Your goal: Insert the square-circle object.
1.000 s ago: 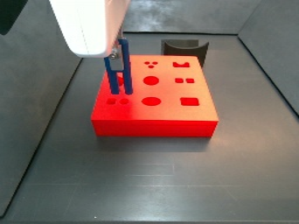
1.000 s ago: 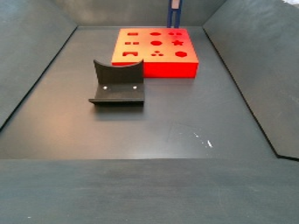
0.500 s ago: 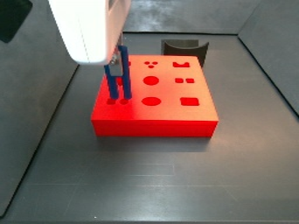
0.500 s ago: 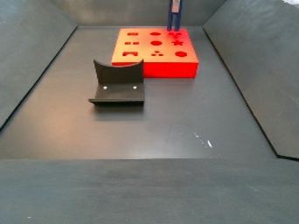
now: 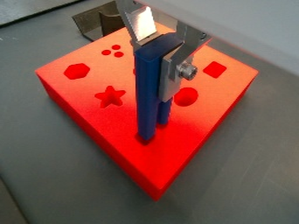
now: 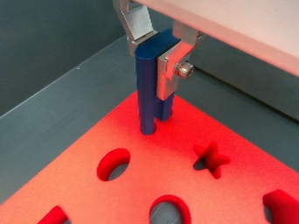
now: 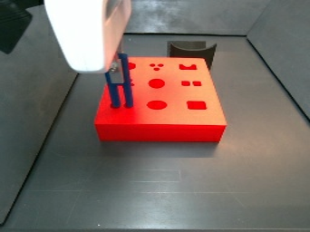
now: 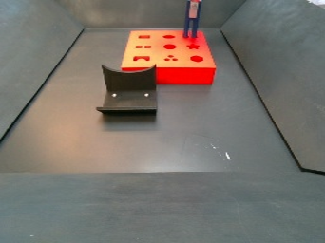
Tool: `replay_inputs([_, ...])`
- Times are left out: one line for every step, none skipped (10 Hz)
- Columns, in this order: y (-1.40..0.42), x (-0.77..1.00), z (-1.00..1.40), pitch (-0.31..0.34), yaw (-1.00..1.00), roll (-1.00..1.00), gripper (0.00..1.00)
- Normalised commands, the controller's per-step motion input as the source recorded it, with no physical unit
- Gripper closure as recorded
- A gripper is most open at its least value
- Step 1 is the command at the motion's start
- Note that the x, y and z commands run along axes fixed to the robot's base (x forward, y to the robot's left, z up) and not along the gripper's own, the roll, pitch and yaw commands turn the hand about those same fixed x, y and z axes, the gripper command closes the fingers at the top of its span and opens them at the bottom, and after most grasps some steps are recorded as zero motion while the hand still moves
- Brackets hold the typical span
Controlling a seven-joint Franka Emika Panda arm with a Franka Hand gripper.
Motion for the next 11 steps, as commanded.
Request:
replay_inputs([-0.04, -0.20, 0.00, 0.000, 0.00, 0.04, 1.00])
replay_inputs([-0.11, 0.00, 0.00, 0.000, 0.05, 0.08, 1.00])
replay_inputs([-0.11, 0.05, -0.03, 0.000, 0.09, 0.06, 1.00])
replay_inputs([-0.04, 0.29, -0.11, 0.020, 0.16, 0.05, 1.00])
replay_inputs([0.00, 0.21, -0.18, 0.026, 0.09, 0.07, 1.00])
replay_inputs([0.07, 0.07, -0.17, 0.020, 0.05, 0.10, 1.00])
replay_inputs([0.11, 0.00, -0.18, 0.020, 0.03, 0.13, 1.00])
replay_inputs([0.06, -0.05, -0.14, 0.019, 0.00, 0.12, 1.00])
replay_inputs([0.00, 0.00, -0.19, 0.000, 0.00, 0.08, 1.00])
replay_inputs([-0.06, 0.03, -0.38, 0.010, 0.00, 0.07, 1.00])
replay_inputs([-0.08, 0.11, -0.53, 0.039, 0.00, 0.06, 1.00])
